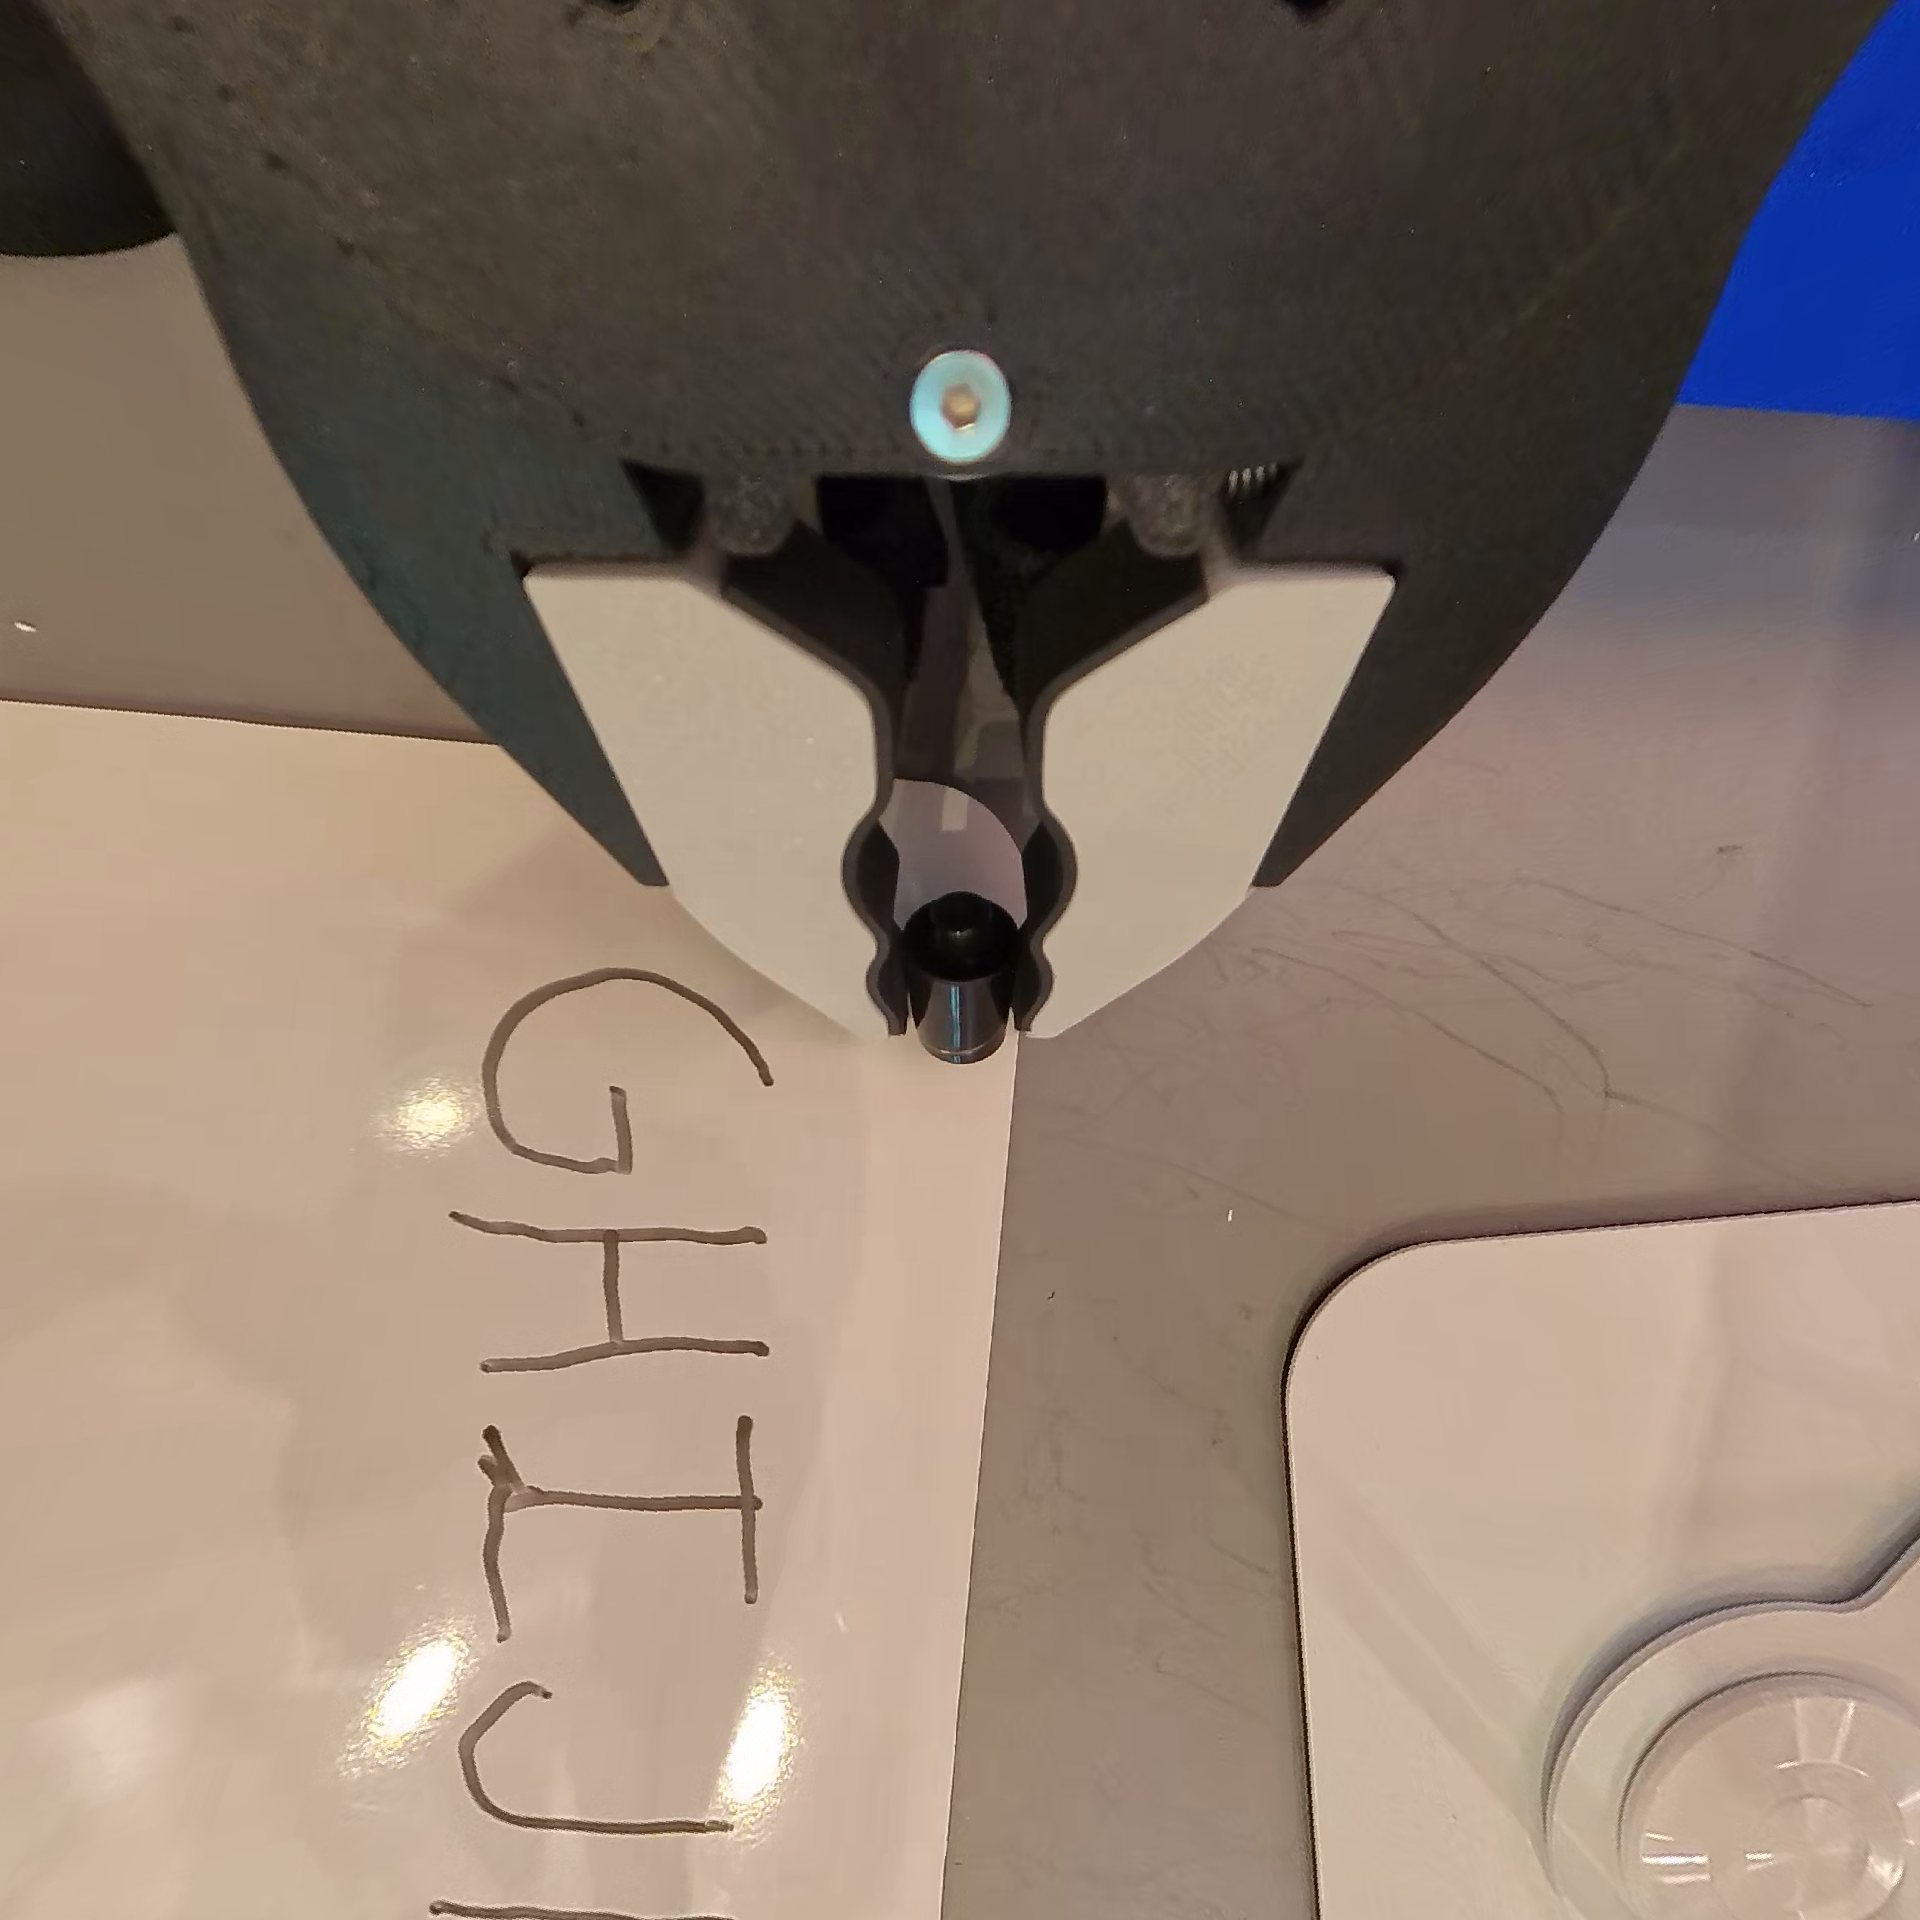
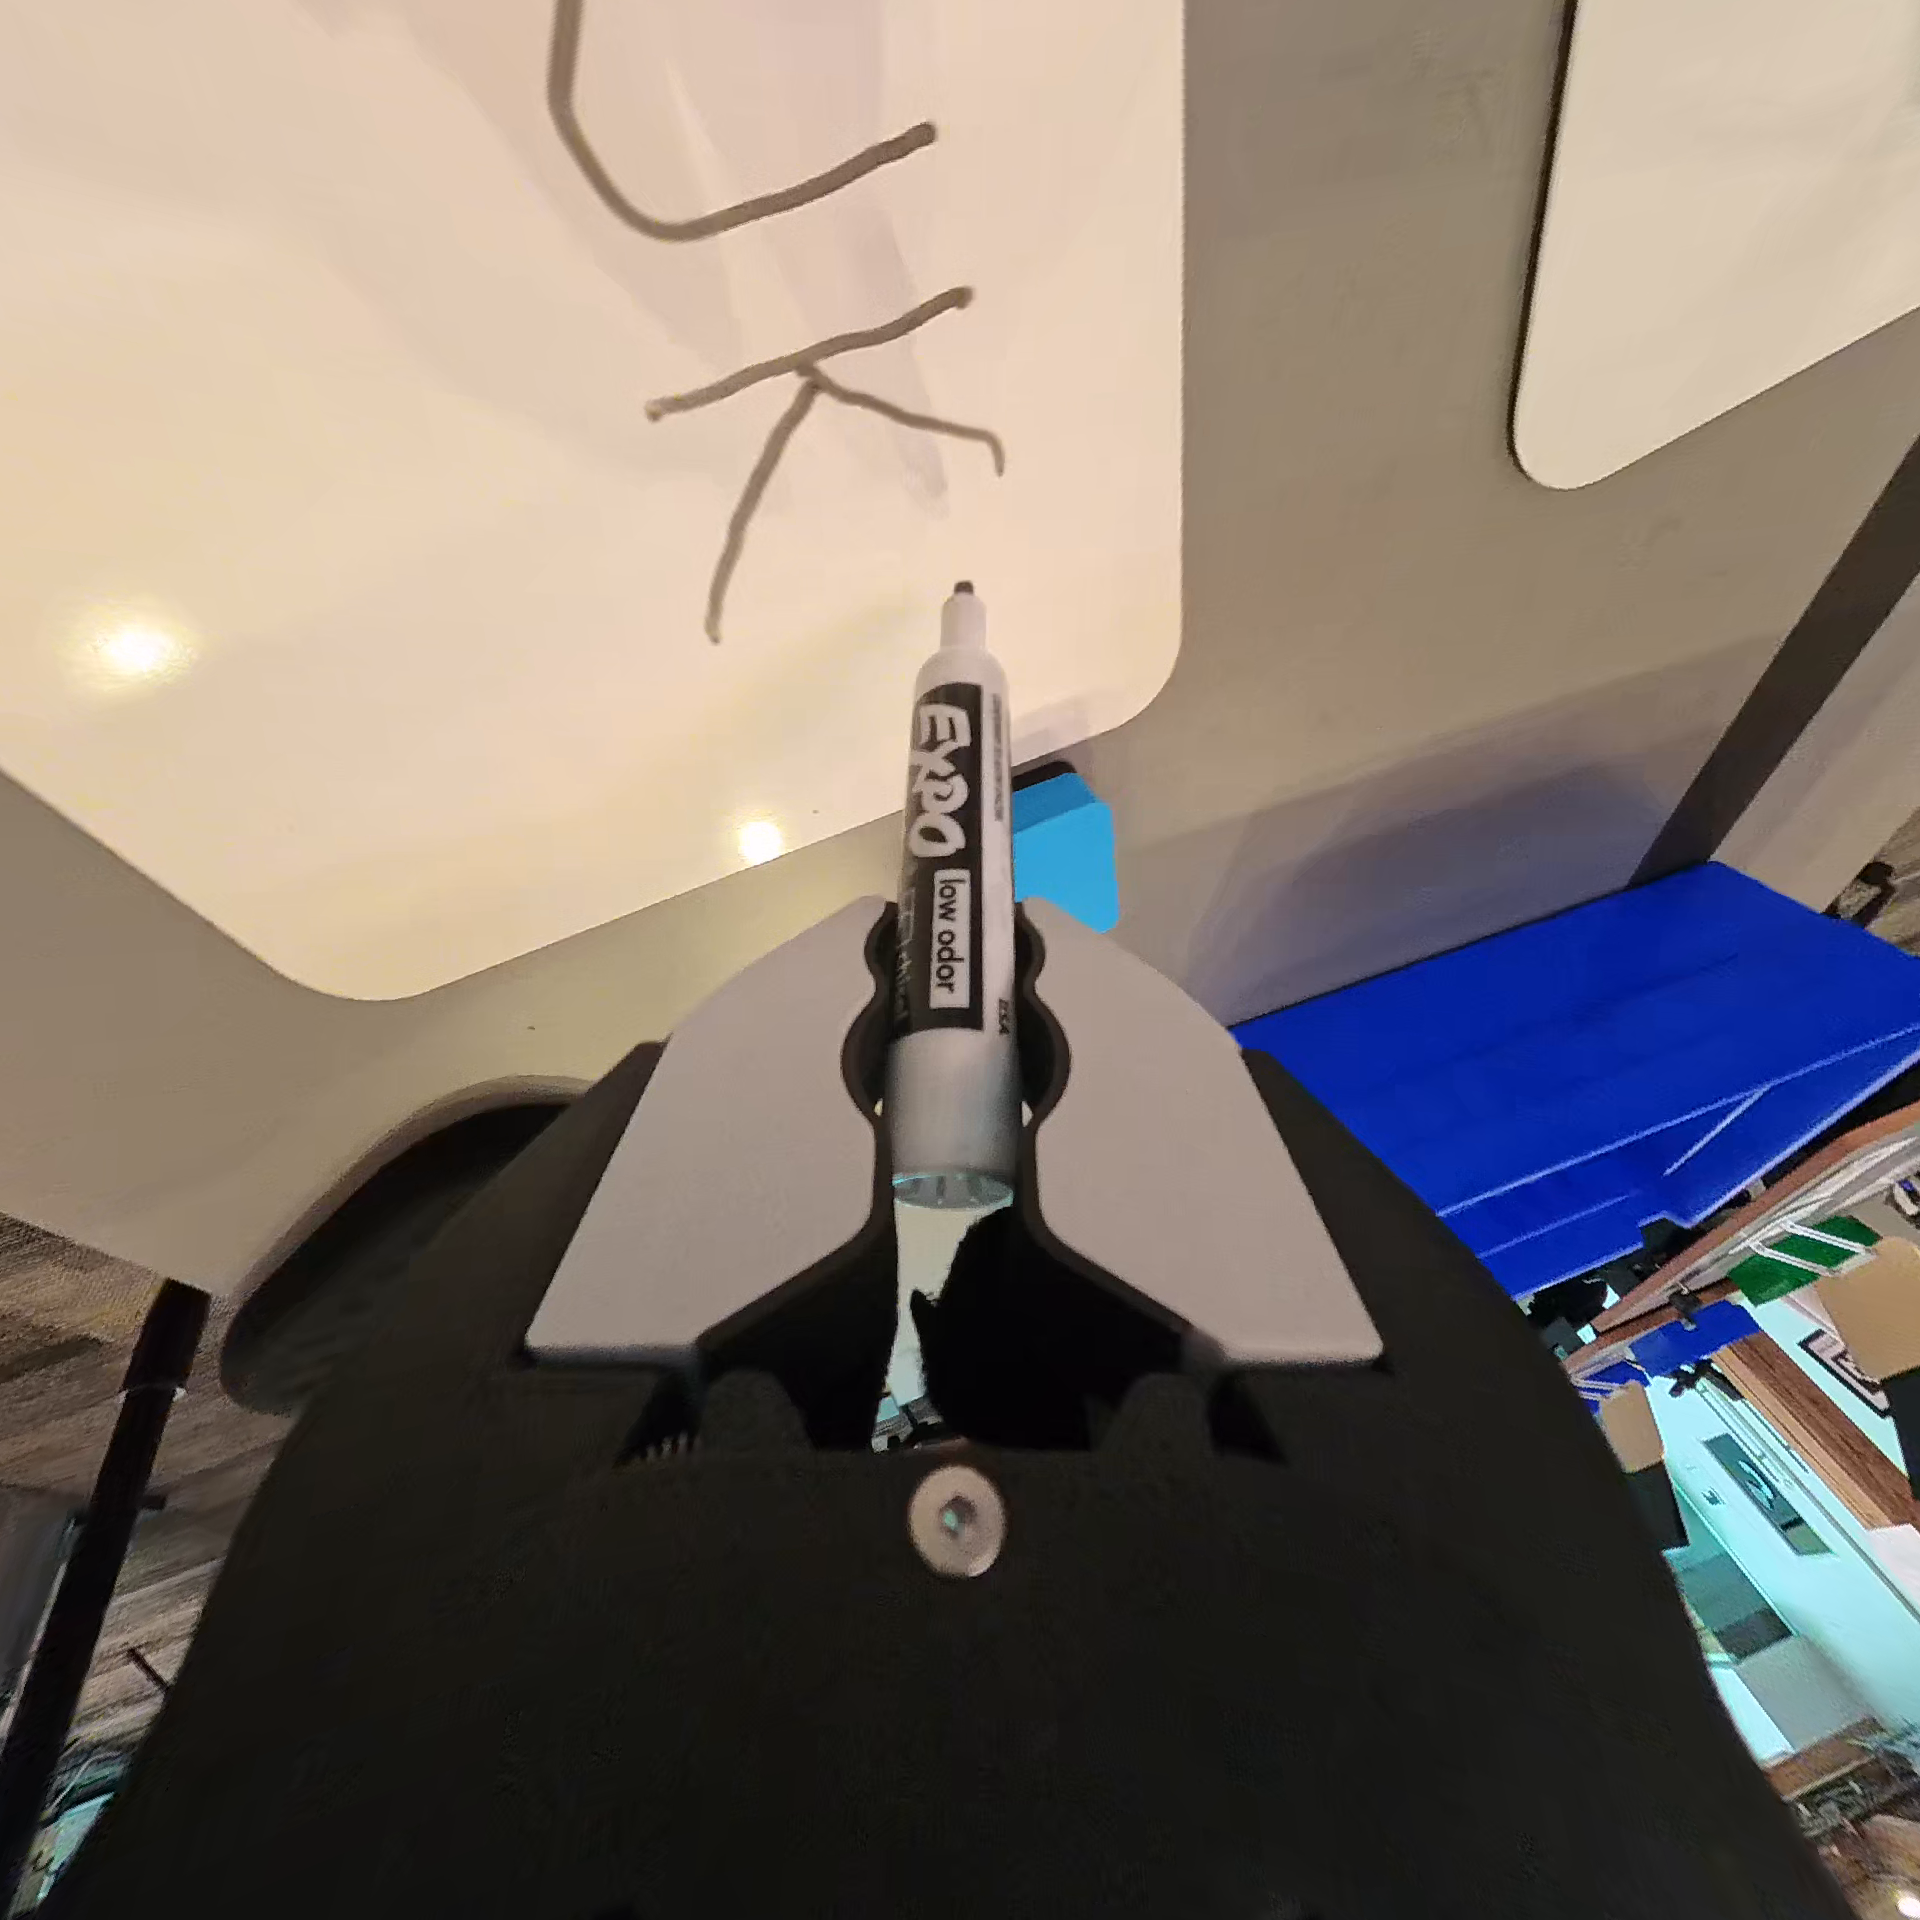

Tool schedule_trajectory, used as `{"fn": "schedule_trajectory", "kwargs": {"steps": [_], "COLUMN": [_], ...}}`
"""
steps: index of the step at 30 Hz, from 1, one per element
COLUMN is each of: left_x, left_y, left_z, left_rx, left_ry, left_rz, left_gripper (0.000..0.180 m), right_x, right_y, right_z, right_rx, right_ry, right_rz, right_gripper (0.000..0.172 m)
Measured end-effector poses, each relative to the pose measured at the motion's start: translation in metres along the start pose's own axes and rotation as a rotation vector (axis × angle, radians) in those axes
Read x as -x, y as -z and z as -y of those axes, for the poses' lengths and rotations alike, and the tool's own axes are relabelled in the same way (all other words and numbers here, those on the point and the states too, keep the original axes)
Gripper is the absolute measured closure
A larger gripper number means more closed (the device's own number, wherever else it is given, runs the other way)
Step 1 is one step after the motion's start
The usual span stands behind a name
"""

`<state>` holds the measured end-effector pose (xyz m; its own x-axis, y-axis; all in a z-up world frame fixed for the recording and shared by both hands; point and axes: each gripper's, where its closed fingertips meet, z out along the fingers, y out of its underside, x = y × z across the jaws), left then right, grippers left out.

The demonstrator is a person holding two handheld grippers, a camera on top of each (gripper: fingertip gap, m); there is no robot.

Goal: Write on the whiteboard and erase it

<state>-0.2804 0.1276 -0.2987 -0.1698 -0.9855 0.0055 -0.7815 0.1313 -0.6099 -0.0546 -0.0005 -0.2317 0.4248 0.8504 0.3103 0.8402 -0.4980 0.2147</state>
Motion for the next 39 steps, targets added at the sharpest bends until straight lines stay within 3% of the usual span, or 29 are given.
{"fn": "schedule_trajectory", "kwargs": {"steps": [17,39], "left_x": [0.000,0.000], "left_y": [0.000,0.001], "left_z": [0.000,0.000], "left_rx": [-0.002,0.003], "left_ry": [0.002,-0.002], "left_rz": [-0.002,0.001], "left_gripper": [0.160,0.161], "right_x": [-0.010,0.043], "right_y": [-0.016,-0.001], "right_z": [0.001,-0.019], "right_rx": [0.052,0.109], "right_ry": [0.034,0.067], "right_rz": [0.012,0.060], "right_gripper": [0.150,0.151]}}
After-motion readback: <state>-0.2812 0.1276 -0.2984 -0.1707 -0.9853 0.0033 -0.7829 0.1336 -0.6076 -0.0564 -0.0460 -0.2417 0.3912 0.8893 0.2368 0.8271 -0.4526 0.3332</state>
